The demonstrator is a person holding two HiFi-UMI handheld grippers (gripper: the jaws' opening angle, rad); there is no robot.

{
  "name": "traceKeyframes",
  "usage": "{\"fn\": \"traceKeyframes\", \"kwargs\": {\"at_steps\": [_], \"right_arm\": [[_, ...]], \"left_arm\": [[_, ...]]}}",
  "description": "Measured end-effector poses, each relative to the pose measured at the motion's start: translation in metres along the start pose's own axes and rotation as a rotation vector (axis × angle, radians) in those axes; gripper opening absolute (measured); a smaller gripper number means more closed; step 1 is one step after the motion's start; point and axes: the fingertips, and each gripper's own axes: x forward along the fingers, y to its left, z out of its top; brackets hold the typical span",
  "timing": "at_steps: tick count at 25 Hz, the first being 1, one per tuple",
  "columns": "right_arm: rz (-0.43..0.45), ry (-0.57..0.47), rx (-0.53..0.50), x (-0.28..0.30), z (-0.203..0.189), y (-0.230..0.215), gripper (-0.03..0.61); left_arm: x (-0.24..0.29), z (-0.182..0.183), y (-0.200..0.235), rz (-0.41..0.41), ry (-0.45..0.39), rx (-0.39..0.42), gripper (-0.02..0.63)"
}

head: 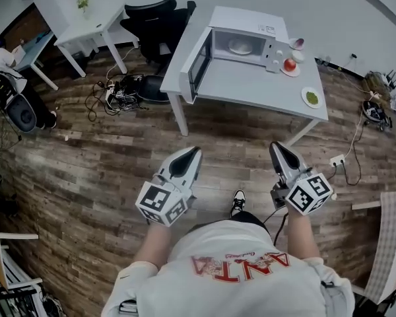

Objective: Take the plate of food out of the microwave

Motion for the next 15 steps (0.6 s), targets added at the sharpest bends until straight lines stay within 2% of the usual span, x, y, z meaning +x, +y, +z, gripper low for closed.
{"fn": "traceKeyframes", "kwargs": {"at_steps": [9, 15], "right_arm": [[0.075, -0.018, -0.009, 0.039, 0.057, -0.127, 0.0], [0.109, 0.0, 0.032, 0.067, 0.064, -0.187, 0.0]], "left_arm": [[0.132, 0.014, 0.007, 0.102, -0.015, 0.013, 0.017], [0.188, 0.015, 0.012, 0.146, 0.009, 0.03, 0.017]]}}
